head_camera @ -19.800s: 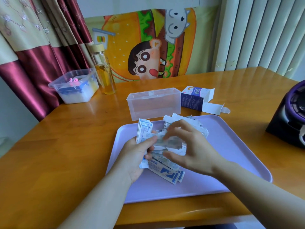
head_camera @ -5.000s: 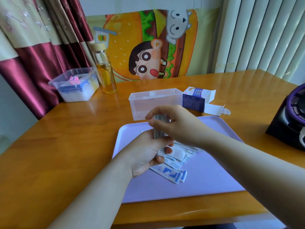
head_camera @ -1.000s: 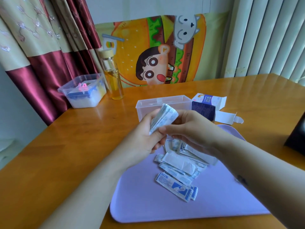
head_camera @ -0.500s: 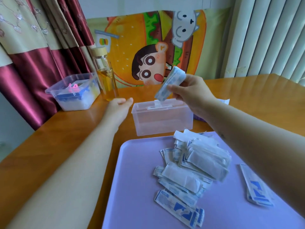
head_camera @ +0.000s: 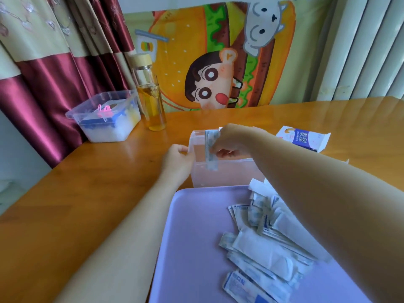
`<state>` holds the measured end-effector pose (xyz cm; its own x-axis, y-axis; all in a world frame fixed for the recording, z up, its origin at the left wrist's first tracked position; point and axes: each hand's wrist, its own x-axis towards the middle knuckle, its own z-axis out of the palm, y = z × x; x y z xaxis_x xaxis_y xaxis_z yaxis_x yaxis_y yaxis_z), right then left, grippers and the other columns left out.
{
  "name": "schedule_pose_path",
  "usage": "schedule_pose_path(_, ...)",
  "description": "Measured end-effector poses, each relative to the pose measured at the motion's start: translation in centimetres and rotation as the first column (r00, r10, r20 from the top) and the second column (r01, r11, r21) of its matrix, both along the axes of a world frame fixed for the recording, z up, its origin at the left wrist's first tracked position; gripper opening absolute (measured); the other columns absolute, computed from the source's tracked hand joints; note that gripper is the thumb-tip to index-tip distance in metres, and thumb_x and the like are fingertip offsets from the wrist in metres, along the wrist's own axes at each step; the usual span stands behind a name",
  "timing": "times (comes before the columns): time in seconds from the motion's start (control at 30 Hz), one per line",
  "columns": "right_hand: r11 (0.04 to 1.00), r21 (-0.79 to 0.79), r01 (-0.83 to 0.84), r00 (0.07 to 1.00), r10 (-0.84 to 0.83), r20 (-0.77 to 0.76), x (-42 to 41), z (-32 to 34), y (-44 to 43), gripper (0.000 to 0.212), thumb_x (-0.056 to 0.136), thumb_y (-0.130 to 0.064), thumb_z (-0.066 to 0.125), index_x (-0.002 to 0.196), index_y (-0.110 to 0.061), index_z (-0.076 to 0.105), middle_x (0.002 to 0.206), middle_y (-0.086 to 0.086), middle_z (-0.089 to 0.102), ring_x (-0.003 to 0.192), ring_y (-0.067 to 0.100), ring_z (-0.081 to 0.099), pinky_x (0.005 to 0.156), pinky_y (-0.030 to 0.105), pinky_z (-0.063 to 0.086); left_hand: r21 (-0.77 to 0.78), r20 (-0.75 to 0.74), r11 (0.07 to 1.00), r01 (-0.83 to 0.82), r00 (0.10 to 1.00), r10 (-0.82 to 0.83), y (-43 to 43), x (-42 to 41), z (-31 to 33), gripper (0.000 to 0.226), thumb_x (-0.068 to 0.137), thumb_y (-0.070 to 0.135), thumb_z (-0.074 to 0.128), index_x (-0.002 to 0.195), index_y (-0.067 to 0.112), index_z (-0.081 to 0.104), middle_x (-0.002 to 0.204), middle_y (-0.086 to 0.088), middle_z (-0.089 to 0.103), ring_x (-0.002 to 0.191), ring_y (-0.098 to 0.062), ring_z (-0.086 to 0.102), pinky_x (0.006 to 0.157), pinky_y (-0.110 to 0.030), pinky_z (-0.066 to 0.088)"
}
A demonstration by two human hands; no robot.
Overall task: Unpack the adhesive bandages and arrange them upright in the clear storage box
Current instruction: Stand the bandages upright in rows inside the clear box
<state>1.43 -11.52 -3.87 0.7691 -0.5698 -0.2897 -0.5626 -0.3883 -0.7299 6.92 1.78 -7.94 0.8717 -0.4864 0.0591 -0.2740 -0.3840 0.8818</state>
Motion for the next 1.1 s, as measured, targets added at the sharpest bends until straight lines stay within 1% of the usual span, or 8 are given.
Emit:
schedule_pose_path(0.1,0.995,0.044,-0.092,0.981,0.098,-0.167,1.3,-0.7,0.3,0.011,0.09,-0.003,0.056,0.079,-0.003,0.054,0.077,0.01,0.053,0.071,0.018,0.051,0.08,0.026,0.046,-0.051,-0.013,0.999,-0.011,1.0,0.01,0.0,0.0,-0.4,0.017,0.094,0.031,0.052,0.105,0.018,0.051,0.098,-0.002,0.061,0.078,-0.013,0.056,0.059,-0.024,0.044)
schedule_pose_path(0.27,0.933,-0.132,-0.334,0.855,0.241,-0.46,2.2,-1.0,1.2,0.019,0.091,-0.013,0.054,0.074,-0.006,0.058,0.071,0.007,0.057,0.062,0.016,0.053,0.062,0.025,0.045,-0.149,-0.114,0.989,-0.013,0.993,-0.004,0.0,0.4,-1.5,0.026,0.09,0.036,0.056,0.111,0.02,0.054,0.095,0.0,0.064,0.077,-0.014,0.059,0.059,-0.027,0.045)
schedule_pose_path(0.37,0.961,-0.029,-0.274,0.853,0.229,-0.47,2.8,-1.2,1.8,0.015,0.091,-0.013,0.054,0.077,-0.009,0.058,0.058,0.001,0.061,0.058,0.011,0.059,0.052,0.019,0.049,-0.171,-0.135,0.985,0.006,0.99,-0.029,0.1,0.8,-1.9,0.025,0.089,0.04,0.056,0.108,0.024,0.052,0.095,0.001,0.065,0.069,-0.011,0.054,0.056,-0.024,0.04)
schedule_pose_path(0.5,0.986,0.023,-0.163,0.901,0.158,-0.404,3.4,-1.5,2.0,0.015,0.092,-0.014,0.058,0.079,-0.006,0.057,0.064,0.006,0.063,0.044,0.011,0.063,0.038,0.017,0.047,-0.15,-0.119,0.988,0.03,0.992,-0.049,0.3,1.0,-1.9,0.025,0.09,0.041,0.055,0.11,0.026,0.051,0.095,0.004,0.063,0.079,-0.012,0.058,0.064,-0.025,0.047)
schedule_pose_path(0.6,0.949,-0.145,-0.279,0.863,0.181,-0.472,3.4,-1.2,2.1,0.02,0.094,-0.024,0.054,0.082,-0.008,0.059,0.081,0.002,0.064,0.072,0.013,0.068,0.061,0.021,0.053,-0.123,-0.097,0.991,0.05,0.993,-0.062,0.4,1.1,-1.7,0.025,0.091,0.042,0.054,0.11,0.027,0.051,0.093,0.007,0.061,0.081,-0.008,0.058,0.07,-0.028,0.051)
schedule_pose_path(0.67,0.932,-0.225,-0.283,0.885,0.163,-0.436,3.2,-0.8,2.3,0.017,0.095,-0.021,0.051,0.099,-0.007,0.061,0.101,0.007,0.061,0.092,0.018,0.064,0.08,0.025,0.051,-0.11,-0.095,0.992,0.055,0.993,-0.066,0.3,1.2,-1.6,0.025,0.091,0.043,0.054,0.11,0.027,0.05,0.092,0.008,0.06,0.082,-0.007,0.057,0.071,-0.028,0.051)
schedule_pose_path(0.77,0.939,-0.232,-0.254,0.91,0.151,-0.385,3.3,-0.6,2.5,0.037,0.096,-0.013,0.048,0.131,-0.002,0.047,0.129,0.014,0.053,0.115,0.027,0.057,0.099,0.034,0.046,-0.095,-0.097,0.994,0.058,0.993,-0.067,0.4,1.2,-1.5,0.027,0.09,0.045,0.055,0.109,0.028,0.049,0.095,0.006,0.06,0.084,-0.01,0.057,0.072,-0.028,0.051)
schedule_pose_path(1.1,0.986,-0.118,-0.116,0.955,0.078,-0.288,3.0,-0.7,2.5,0.034,0.096,-0.011,0.047,0.129,-0.002,0.044,0.124,0.016,0.056,0.101,0.03,0.066,0.091,0.037,0.053,-0.066,-0.08,0.995,0.08,0.993,-0.085,0.4,1.1,-1.2,0.039,0.09,0.046,0.053,0.12,0.022,0.05,0.109,0.0,0.061,0.084,-0.012,0.055,0.072,-0.028,0.048)
